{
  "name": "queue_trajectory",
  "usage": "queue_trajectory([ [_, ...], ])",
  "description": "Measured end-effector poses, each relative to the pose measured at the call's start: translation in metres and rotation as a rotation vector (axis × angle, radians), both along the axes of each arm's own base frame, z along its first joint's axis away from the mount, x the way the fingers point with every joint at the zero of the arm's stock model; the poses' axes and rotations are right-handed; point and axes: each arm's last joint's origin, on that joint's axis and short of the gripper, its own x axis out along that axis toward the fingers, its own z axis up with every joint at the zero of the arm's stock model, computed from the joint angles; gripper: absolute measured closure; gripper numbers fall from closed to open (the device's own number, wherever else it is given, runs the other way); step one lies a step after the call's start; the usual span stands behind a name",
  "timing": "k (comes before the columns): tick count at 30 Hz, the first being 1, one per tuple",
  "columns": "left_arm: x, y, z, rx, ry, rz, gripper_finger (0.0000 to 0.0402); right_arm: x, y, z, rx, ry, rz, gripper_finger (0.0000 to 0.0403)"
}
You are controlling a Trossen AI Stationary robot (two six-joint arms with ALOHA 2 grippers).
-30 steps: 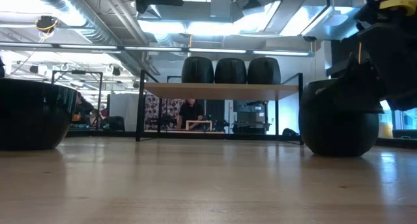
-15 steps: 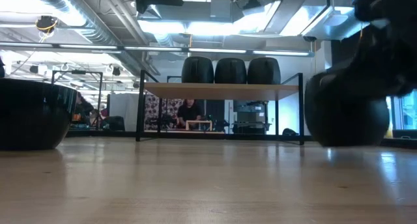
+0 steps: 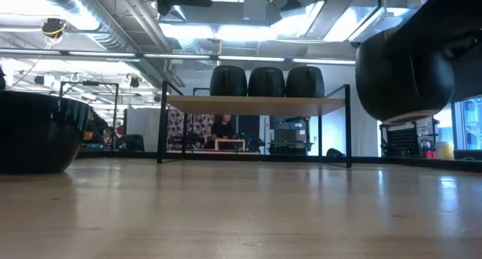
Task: Place coffee mugs
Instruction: Put the green mug on the shelf
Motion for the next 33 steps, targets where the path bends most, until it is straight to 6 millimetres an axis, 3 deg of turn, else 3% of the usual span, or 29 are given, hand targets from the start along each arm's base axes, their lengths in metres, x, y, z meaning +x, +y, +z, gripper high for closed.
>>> queue_trajectory([
  [8,0.0,0.0,0.0,0.0,0.0,0.0,0.024,-0.016,-0.024,0.005,0.106,-0.132,0.085,0.0394],
  [24,0.0,0.0,0.0,0.001,0.0,-0.001,0.024,-0.006,-0.068,0.034,0.066,-0.1,0.259,0.0394],
  [33,0.0,0.0,0.0,0.001,0.0,0.0,0.024,-0.017,-0.092,0.062,-0.049,-0.176,0.292,0.0394],
])
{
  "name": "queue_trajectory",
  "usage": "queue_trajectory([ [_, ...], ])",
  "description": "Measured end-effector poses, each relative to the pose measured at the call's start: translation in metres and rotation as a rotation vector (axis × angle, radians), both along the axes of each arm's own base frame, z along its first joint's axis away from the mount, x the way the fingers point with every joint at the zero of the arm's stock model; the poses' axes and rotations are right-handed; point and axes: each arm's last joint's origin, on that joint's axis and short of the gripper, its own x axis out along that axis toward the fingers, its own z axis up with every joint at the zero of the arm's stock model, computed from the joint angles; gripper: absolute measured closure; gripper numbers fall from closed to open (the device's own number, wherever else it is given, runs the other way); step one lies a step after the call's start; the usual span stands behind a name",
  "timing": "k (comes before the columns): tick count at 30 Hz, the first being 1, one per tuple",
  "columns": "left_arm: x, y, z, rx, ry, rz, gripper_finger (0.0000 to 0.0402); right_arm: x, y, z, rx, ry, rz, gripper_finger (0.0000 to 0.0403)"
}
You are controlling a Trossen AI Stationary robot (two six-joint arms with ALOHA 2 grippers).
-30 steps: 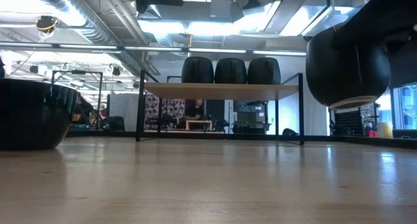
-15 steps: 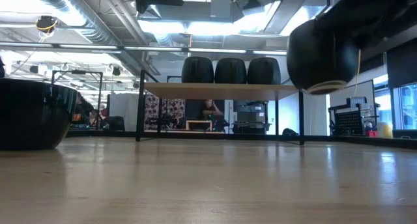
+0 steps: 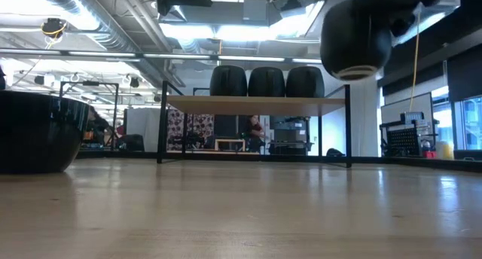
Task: Place coffee mugs
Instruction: Put the green mug on the shelf
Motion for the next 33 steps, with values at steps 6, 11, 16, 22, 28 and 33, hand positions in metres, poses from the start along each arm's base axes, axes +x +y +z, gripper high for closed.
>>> queue_trajectory([
  [6,0.0,0.0,0.0,0.0,0.0,0.0,0.024,0.0,-0.025,0.008,-0.085,-0.009,0.036,0.0394],
  [11,0.0,0.0,0.0,0.0,0.0,0.001,0.024,0.007,-0.053,0.009,-0.137,0.015,0.062,0.0394],
  [16,0.0,0.001,0.0,0.01,0.0,0.025,0.024,0.011,-0.083,0.008,-0.153,0.03,0.074,0.0394],
  [22,0.0,0.001,0.0,0.01,0.0,0.025,0.024,0.01,-0.117,0.007,-0.155,0.038,0.074,0.0394],
  [28,0.0,0.001,0.0,0.01,0.0,0.025,0.024,0.01,-0.142,0.0,-0.132,0.067,0.075,0.0394],
  [33,0.0,0.001,0.0,0.01,0.0,0.024,0.024,0.01,-0.155,-0.003,-0.124,0.068,0.08,0.0394],
])
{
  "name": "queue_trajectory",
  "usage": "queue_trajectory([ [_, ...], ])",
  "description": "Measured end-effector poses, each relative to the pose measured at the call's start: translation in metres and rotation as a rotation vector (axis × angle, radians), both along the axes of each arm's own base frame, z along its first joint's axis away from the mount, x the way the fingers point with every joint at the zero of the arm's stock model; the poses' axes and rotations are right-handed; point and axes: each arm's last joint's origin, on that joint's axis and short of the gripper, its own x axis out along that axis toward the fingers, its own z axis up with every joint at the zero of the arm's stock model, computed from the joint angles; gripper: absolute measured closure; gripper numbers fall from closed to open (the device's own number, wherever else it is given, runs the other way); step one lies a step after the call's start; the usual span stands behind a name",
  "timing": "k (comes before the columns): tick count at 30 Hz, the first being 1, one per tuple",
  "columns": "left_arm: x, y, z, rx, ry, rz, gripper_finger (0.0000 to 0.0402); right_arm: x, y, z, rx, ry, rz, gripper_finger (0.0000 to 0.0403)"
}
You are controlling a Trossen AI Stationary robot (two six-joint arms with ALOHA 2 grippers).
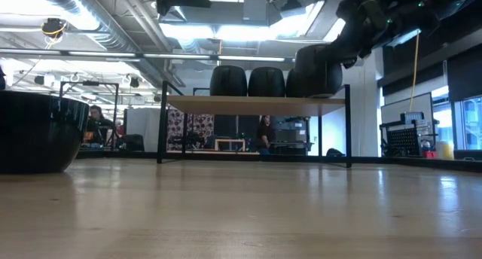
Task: Place coffee mugs
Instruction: Put the green mug on the shelf
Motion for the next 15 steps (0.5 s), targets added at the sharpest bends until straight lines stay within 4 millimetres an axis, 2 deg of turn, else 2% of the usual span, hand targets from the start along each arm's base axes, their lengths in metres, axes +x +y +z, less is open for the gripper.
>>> queue_trajectory([
  [7,0.0001,0.0001,-0.0001,0.0,0.0,0.0,0.024,-0.004,-0.009,-0.0003,0.008,-0.002,-0.003,0.0394],
  [15,0.0,0.0,0.0,0.0,0.0,0.0,0.024,-0.004,-0.009,-0.0009,0.004,0.006,-0.004,0.0393],
])
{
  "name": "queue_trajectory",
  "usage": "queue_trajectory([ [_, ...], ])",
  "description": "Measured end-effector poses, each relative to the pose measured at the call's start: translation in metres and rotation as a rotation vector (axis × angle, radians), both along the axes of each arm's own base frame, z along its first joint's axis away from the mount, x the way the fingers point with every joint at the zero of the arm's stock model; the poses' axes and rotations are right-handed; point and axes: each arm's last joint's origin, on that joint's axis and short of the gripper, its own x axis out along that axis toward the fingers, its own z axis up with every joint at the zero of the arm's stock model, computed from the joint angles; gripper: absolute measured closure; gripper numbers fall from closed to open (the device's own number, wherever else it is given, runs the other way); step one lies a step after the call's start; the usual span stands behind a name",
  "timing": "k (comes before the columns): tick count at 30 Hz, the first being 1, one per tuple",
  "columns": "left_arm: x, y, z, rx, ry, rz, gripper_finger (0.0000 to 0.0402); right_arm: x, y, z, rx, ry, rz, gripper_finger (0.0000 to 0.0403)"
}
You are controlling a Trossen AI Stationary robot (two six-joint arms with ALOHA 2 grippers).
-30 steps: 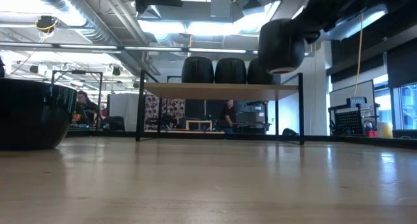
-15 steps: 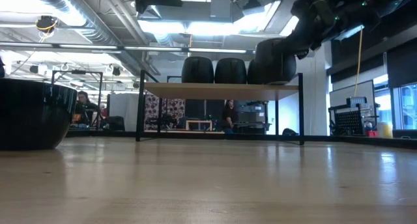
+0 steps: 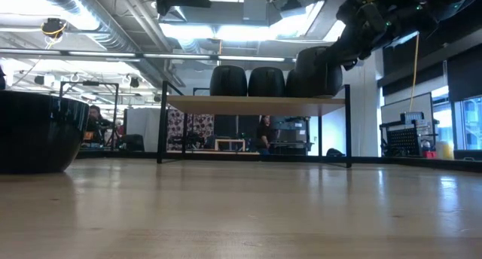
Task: Place coffee mugs
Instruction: Put the green mug on the shelf
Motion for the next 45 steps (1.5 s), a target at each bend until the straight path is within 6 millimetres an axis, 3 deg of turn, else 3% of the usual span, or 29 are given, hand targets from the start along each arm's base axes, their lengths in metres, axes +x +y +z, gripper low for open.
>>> queue_trajectory([
  [27,0.0001,-0.0002,-0.0001,-0.003,0.0,-0.008,0.024,-0.0012,-0.0018,-0.0025,-0.021,0.039,-0.08,0.0365],
  [39,0.0001,-0.0002,-0.0001,-0.003,0.001,-0.008,0.024,-0.0023,-0.0025,-0.0009,-0.012,0.038,-0.119,0.0273],
  [45,0.0001,-0.0002,-0.0001,-0.003,0.0,-0.008,0.024,-0.0026,-0.0022,-0.0012,-0.002,0.041,-0.121,0.0258],
])
